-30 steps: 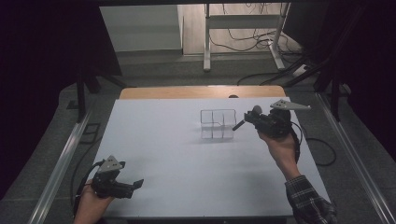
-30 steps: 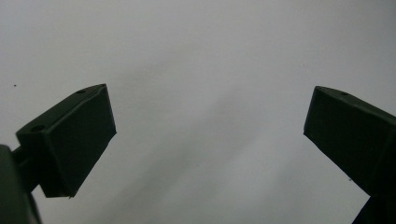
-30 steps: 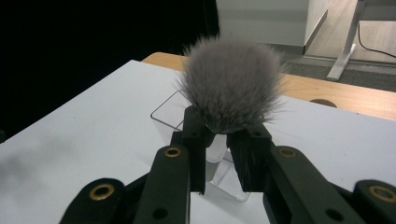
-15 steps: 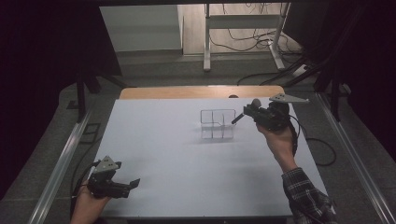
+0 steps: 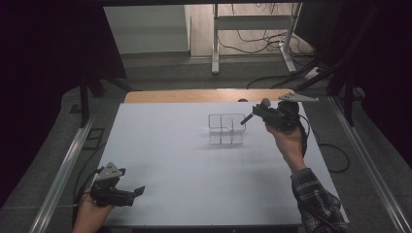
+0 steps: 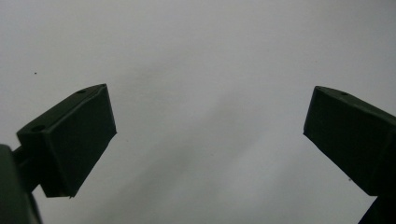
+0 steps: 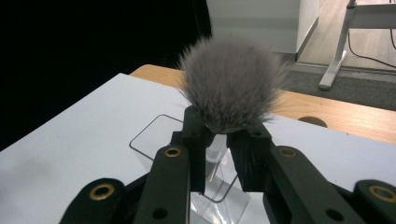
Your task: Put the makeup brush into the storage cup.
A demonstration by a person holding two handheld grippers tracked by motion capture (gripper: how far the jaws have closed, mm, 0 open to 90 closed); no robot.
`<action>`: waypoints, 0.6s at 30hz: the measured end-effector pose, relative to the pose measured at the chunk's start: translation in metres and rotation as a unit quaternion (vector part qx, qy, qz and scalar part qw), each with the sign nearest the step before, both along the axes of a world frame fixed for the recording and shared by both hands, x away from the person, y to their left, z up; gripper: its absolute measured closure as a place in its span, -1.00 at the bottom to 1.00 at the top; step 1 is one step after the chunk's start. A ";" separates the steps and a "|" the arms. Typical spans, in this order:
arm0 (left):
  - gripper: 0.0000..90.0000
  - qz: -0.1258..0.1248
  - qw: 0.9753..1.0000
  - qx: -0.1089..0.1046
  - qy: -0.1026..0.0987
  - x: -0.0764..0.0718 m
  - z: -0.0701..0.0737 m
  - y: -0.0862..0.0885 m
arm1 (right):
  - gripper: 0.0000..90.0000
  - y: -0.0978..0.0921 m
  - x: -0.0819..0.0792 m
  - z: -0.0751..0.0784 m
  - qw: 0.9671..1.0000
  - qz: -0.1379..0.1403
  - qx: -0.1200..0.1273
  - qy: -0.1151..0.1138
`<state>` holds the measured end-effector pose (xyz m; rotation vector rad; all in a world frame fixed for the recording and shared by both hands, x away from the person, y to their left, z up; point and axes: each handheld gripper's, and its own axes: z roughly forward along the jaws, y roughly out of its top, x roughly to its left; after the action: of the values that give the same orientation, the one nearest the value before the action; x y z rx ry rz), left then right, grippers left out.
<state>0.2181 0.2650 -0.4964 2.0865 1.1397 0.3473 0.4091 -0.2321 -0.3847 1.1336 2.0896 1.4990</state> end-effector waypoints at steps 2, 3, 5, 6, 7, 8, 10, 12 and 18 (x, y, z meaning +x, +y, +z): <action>-0.94 0.000 1.000 0.000 0.000 0.000 0.000 0.000 | 0.69 0.000 0.001 0.000 1.000 0.000 0.000 -0.001; -0.94 -0.001 1.000 0.000 0.000 0.000 0.000 0.000 | 0.69 0.000 0.002 0.000 1.000 0.000 -0.001 -0.001; -0.94 -0.001 1.000 0.001 0.000 0.000 0.000 0.000 | 0.69 0.001 0.004 0.000 1.000 -0.001 -0.001 -0.001; -0.94 -0.003 1.000 0.002 0.000 0.000 0.000 0.000 | 0.69 0.001 0.006 0.000 1.000 -0.001 -0.002 -0.002; -0.94 -0.003 1.000 0.002 0.000 0.000 0.000 0.000 | 0.69 0.001 0.006 0.000 1.000 -0.001 -0.002 -0.002; -0.94 -0.002 1.000 0.002 0.000 0.000 0.000 -0.001 | 0.69 0.001 0.007 0.000 1.000 -0.001 -0.002 -0.004; -0.94 -0.003 1.000 0.002 0.000 0.000 0.000 -0.001 | 0.69 0.002 0.009 0.001 1.000 -0.002 -0.002 -0.003; -0.94 -0.003 1.000 0.001 0.000 0.000 0.000 0.000 | 0.69 0.003 0.012 0.001 1.000 -0.003 -0.003 -0.004; -0.94 -0.003 1.000 0.001 0.001 0.000 0.000 -0.001 | 0.69 0.006 0.017 0.001 1.000 -0.004 -0.006 -0.005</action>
<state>0.2184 0.2643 -0.4968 2.0926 1.1341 0.3447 0.4265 -0.2258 -0.3832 1.1258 2.0830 1.4832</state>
